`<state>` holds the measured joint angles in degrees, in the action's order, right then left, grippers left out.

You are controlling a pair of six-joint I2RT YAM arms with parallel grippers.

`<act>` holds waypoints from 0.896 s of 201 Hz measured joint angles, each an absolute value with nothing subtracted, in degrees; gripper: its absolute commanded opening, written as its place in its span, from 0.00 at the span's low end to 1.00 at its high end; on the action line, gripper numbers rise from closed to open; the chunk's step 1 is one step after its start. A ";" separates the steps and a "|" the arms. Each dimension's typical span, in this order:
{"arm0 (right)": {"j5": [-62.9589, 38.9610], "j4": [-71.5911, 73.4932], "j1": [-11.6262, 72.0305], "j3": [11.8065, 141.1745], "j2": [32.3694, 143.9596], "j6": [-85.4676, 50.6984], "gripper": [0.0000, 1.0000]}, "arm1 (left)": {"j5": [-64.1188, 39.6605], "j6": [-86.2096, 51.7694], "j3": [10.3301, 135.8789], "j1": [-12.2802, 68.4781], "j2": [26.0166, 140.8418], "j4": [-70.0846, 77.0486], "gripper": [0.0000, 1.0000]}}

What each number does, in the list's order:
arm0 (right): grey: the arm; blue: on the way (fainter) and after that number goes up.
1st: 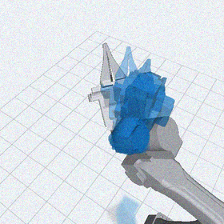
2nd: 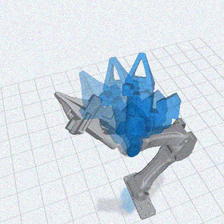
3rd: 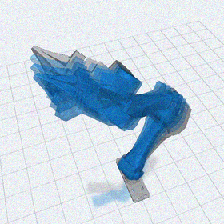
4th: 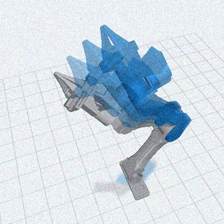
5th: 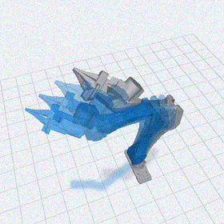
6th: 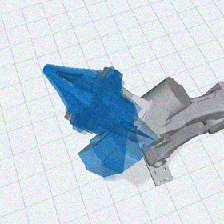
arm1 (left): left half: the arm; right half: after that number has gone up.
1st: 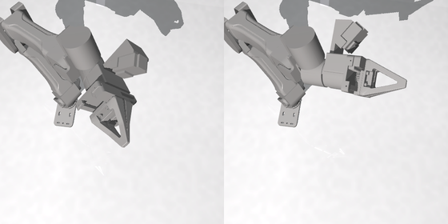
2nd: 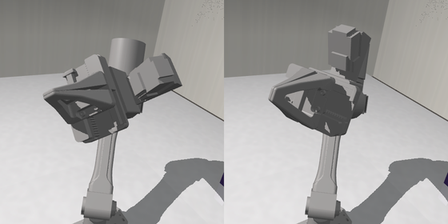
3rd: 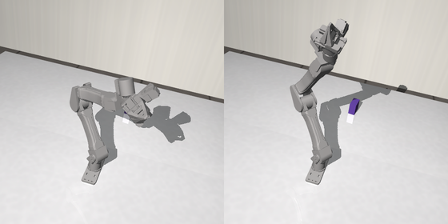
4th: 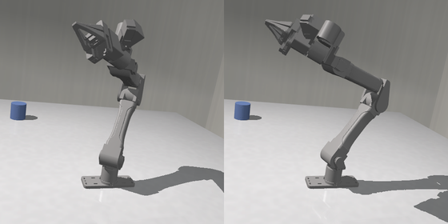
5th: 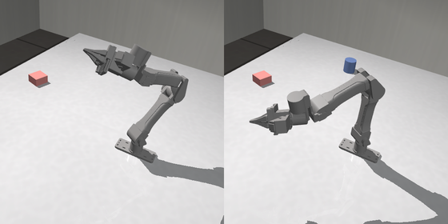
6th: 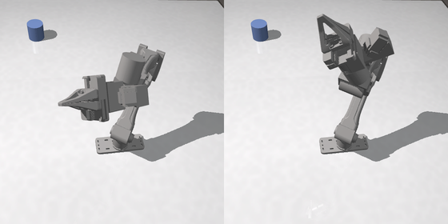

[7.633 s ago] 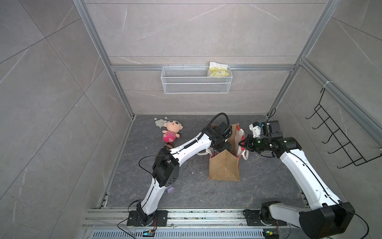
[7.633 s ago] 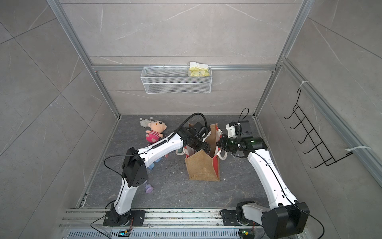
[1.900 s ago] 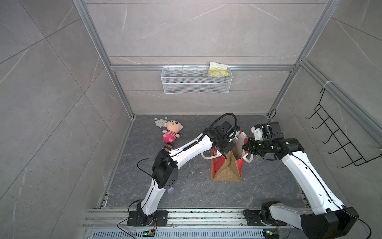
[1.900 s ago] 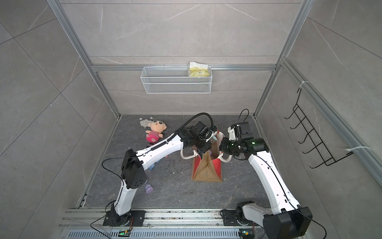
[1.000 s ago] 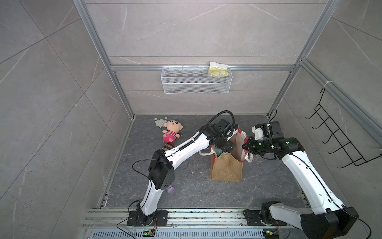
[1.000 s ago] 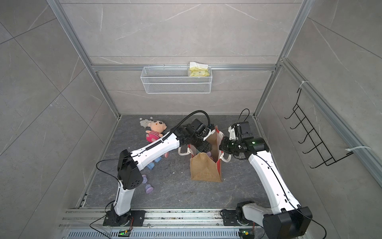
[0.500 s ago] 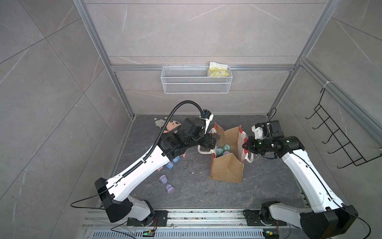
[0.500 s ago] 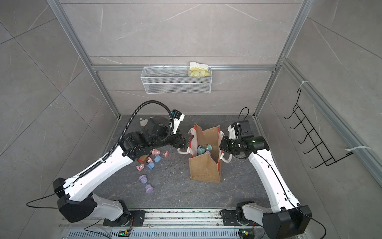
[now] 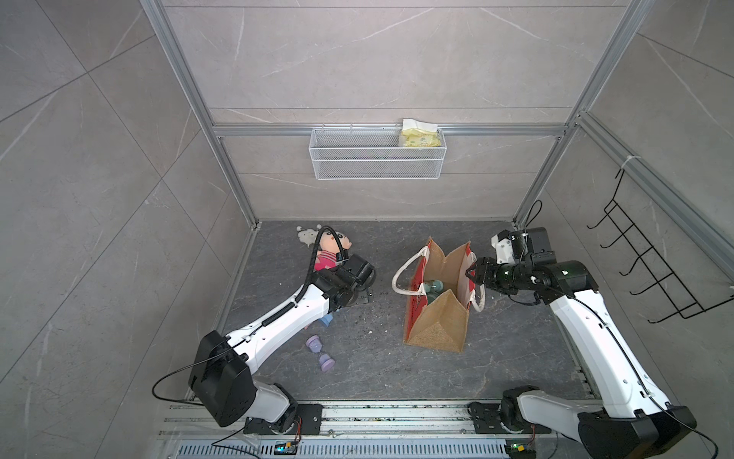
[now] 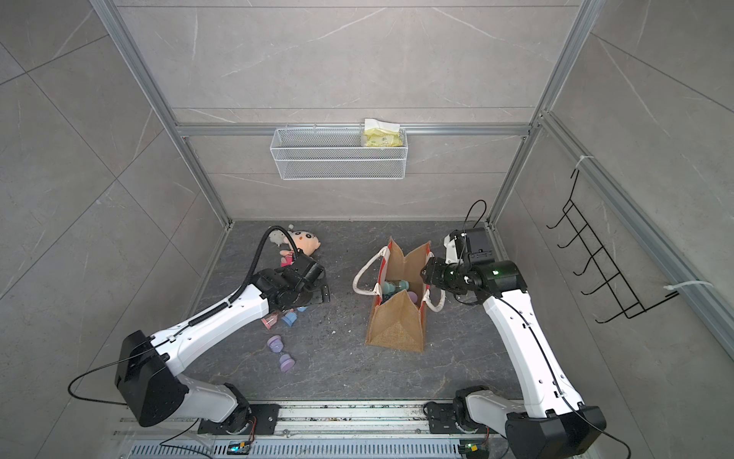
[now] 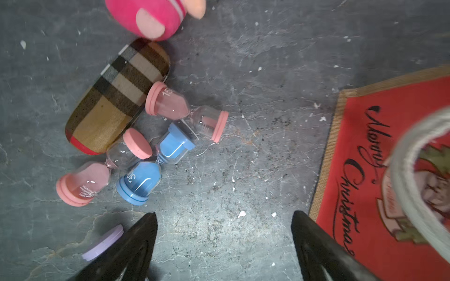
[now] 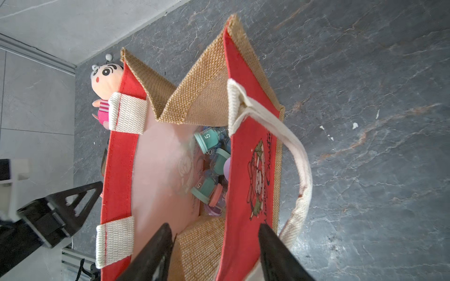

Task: Put the hourglass into the canvas bag
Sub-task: Pick up the hourglass from the center of the board.

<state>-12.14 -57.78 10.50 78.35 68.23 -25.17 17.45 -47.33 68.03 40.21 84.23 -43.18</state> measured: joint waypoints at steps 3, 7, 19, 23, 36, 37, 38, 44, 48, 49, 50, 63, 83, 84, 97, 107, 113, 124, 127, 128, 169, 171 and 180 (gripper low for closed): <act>-12.08 -57.82 10.50 78.37 68.18 -25.08 0.62 | 17.41 -47.81 67.85 39.92 84.79 -42.87 0.89; -12.05 -57.91 10.55 78.39 68.07 -24.99 0.62 | 17.39 -48.49 67.70 39.57 85.69 -42.52 0.89; -11.88 -58.41 10.61 78.39 67.77 -24.77 0.63 | 17.34 -50.28 67.68 38.72 88.58 -41.19 0.89; -11.84 -58.54 10.61 78.39 67.68 -24.69 0.63 | 17.34 -50.83 67.68 38.48 89.45 -40.75 0.89; -11.70 -58.98 10.61 78.50 67.48 -24.47 0.64 | 17.47 -52.77 68.16 37.91 92.75 -40.01 0.86; -11.68 -59.00 10.61 78.52 67.46 -24.43 0.65 | 17.47 -52.86 68.20 37.91 92.97 -39.99 0.86; -11.70 -59.02 10.61 78.54 67.44 -24.38 0.65 | 17.52 -53.12 68.29 37.87 93.36 -39.90 0.86; -11.70 -59.16 10.63 78.63 67.37 -24.32 0.65 | 17.52 -53.65 68.55 37.82 94.50 -39.66 0.86; -11.73 -59.20 10.66 78.70 67.37 -24.32 0.65 | 17.54 -54.04 68.75 37.82 95.33 -39.44 0.86; -11.73 -59.22 10.66 78.74 67.37 -24.32 0.65 | 17.54 -54.08 68.79 37.82 95.44 -39.44 0.86; -11.73 -59.24 10.66 78.74 67.37 -24.32 0.65 | 17.54 -54.13 68.82 37.82 95.57 -39.42 0.86; -11.75 -59.55 10.68 78.87 67.20 -24.32 0.67 | 17.63 -54.19 69.54 37.82 97.23 -39.22 0.86; -11.75 -60.34 10.72 78.87 66.48 -24.34 0.71 | 18.22 -52.27 70.39 37.82 97.84 -39.48 0.86; -11.75 -60.38 10.72 78.87 66.43 -24.34 0.71 | 18.22 -52.16 70.41 37.82 97.84 -39.48 0.86; -11.75 -60.77 10.76 78.87 65.63 -24.34 0.72 | 18.13 -49.54 70.54 37.50 97.84 -39.66 0.86; -11.77 -60.97 10.83 78.87 64.97 -24.34 0.72 | 18.24 -47.35 70.54 37.15 97.84 -40.58 0.84; -11.77 -61.10 10.83 78.87 64.60 -24.34 0.73 | 18.55 -45.87 70.54 36.93 97.84 -41.25 0.83; -11.77 -61.39 10.83 78.87 64.10 -24.34 0.73 | 19.03 -43.33 70.50 36.69 97.84 -42.09 0.83; -11.77 -61.52 10.83 78.87 64.01 -24.34 0.73 | 19.03 -42.44 70.41 36.62 97.84 -42.15 0.83; -11.77 -61.52 10.83 78.87 63.99 -24.34 0.73 | 19.03 -42.06 70.37 36.60 97.84 -42.15 0.83; -11.79 -62.02 10.83 78.87 63.99 -24.34 0.74 | 18.15 -31.51 67.81 35.33 97.80 -41.91 0.81; -11.79 -62.00 10.83 78.87 63.99 -24.34 0.74 | 18.00 -31.20 67.70 35.29 97.80 -41.87 0.81; -11.79 -62.00 10.83 78.87 64.01 -24.34 0.75 | 17.34 -29.08 67.22 34.92 97.89 -41.71 0.81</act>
<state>-11.79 -62.00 10.83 78.87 64.01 -24.34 17.34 -29.08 67.22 34.92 97.89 -41.71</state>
